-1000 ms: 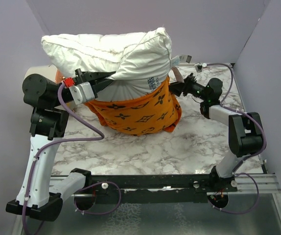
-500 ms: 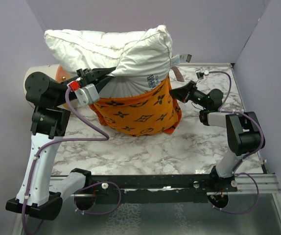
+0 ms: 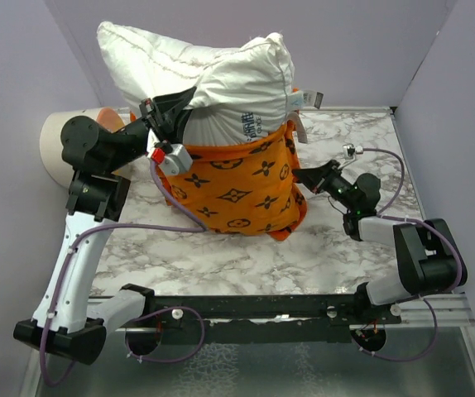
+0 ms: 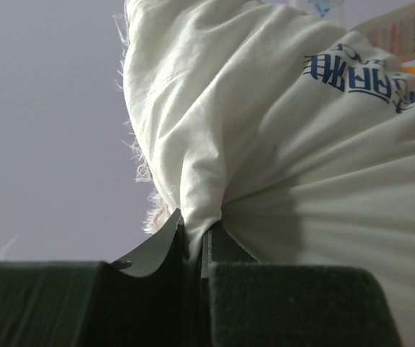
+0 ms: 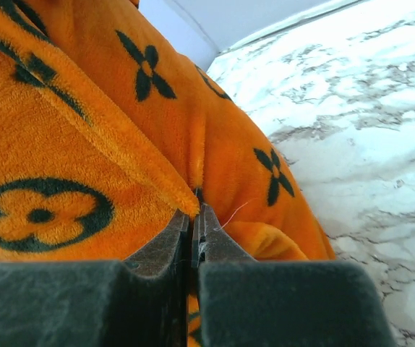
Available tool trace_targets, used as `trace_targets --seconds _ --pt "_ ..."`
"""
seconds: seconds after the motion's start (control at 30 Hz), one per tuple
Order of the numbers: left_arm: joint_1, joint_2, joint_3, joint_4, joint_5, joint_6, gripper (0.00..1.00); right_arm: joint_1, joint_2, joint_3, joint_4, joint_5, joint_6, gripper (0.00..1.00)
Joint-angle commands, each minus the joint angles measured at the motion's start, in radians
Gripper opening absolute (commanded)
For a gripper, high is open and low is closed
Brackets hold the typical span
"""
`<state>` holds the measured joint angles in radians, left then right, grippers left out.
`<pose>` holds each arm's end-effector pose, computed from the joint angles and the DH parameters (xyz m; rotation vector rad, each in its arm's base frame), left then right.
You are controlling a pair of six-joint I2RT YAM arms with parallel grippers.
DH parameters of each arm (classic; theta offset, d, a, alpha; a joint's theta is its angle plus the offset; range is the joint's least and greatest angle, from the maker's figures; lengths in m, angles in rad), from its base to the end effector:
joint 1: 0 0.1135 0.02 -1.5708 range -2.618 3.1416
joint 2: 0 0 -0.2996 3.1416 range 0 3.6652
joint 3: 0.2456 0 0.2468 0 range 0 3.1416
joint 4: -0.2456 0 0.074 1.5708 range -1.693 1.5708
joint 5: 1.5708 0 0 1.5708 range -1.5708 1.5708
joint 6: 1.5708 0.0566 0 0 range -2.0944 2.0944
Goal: Remove the pillowcase from the pillow
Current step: Remove the pillow from the pillowcase.
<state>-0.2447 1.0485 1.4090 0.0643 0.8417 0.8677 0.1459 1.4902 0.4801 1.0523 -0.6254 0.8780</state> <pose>0.1597 -0.0834 0.5598 1.1867 0.5131 0.0520 0.2858 0.0755 0.2464 0.0687 1.6832 1.2656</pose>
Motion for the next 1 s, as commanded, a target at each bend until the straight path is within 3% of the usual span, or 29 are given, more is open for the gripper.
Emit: trace_targets --seconds 0.0,0.27,0.4,0.43,0.5,0.6,0.77,0.97 --pt "0.015 0.013 0.014 0.384 -0.254 0.160 0.00 0.001 0.026 -0.119 -0.196 0.133 -0.102 0.01" --pt "0.015 0.064 0.099 0.433 -0.318 0.149 0.00 0.086 0.003 -0.199 -0.334 0.262 -0.201 0.01" --pt "0.015 0.067 0.130 0.422 -0.285 0.062 0.00 0.096 -0.151 -0.211 -0.380 0.302 -0.287 0.01" --pt "0.015 0.061 0.131 0.402 -0.259 0.037 0.00 0.100 -0.217 -0.223 -0.346 0.301 -0.315 0.08" --pt "0.015 0.048 0.124 0.342 -0.196 0.015 0.00 0.105 -0.374 -0.220 -0.287 0.281 -0.394 0.33" --pt "0.015 0.032 0.095 0.290 -0.124 0.014 0.00 0.114 -0.520 -0.114 -0.315 0.195 -0.596 0.49" --pt "0.015 0.042 0.107 0.267 -0.118 -0.040 0.00 0.192 -0.623 0.059 -0.324 0.052 -0.929 0.57" --pt "0.015 0.035 0.088 0.243 -0.078 -0.049 0.00 0.329 -0.496 0.358 -0.515 -0.058 -1.300 0.56"
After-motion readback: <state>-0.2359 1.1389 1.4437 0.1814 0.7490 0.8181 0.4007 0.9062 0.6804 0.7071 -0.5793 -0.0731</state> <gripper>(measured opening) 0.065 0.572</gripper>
